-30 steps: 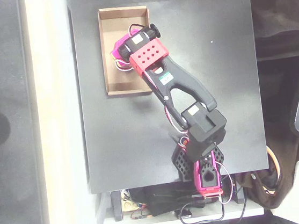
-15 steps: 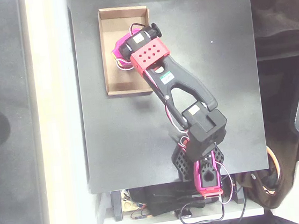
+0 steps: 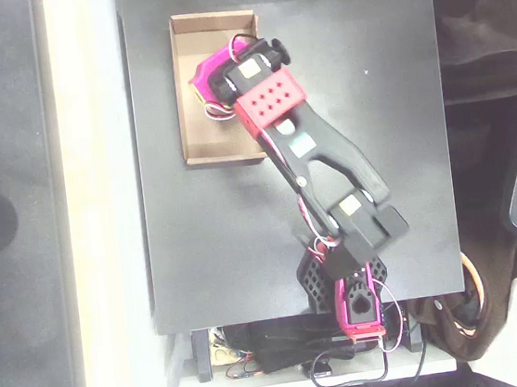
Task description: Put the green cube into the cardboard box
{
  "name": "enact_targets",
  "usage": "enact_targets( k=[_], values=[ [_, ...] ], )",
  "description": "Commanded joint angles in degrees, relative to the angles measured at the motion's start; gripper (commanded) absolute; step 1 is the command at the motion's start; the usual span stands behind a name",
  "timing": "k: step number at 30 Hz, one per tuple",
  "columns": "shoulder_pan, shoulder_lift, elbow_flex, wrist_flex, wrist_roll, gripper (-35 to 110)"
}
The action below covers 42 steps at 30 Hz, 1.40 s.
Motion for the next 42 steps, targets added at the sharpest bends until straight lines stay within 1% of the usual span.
enact_targets(
  k=[1,8,16,28,35,38,42],
  values=[
    [-0.4,10.5,-1.1,-0.2,0.4,33],
    [0.9,24.3,-1.1,-0.2,0.4,33],
    [8.3,35.8,-1.1,-0.2,0.4,33],
    [27.9,38.5,-0.4,-0.2,0.4,32],
    [31.5,38.5,-0.1,0.7,0.4,32],
    [32.0,38.8,1.5,0.8,0.5,28],
    [34.5,42.5,5.6,0.8,0.5,18]
  ],
)
